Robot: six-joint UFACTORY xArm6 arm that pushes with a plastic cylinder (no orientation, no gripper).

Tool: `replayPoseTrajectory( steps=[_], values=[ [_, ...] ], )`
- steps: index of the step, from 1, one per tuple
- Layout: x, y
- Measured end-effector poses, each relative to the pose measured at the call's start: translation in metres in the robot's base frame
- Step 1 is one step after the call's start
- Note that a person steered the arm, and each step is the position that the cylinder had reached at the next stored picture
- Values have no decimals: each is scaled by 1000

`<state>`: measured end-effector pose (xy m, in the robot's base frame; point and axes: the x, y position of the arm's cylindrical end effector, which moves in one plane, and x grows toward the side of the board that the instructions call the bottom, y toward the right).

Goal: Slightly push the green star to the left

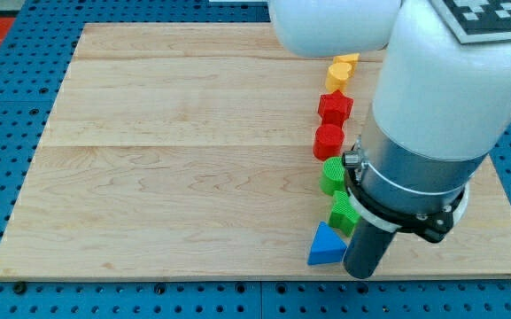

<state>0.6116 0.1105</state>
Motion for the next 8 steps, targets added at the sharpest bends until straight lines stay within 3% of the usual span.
replayPoseTrajectory(
  steps=[4, 8],
  values=[
    [-44, 20],
    [-44, 3]
  ],
)
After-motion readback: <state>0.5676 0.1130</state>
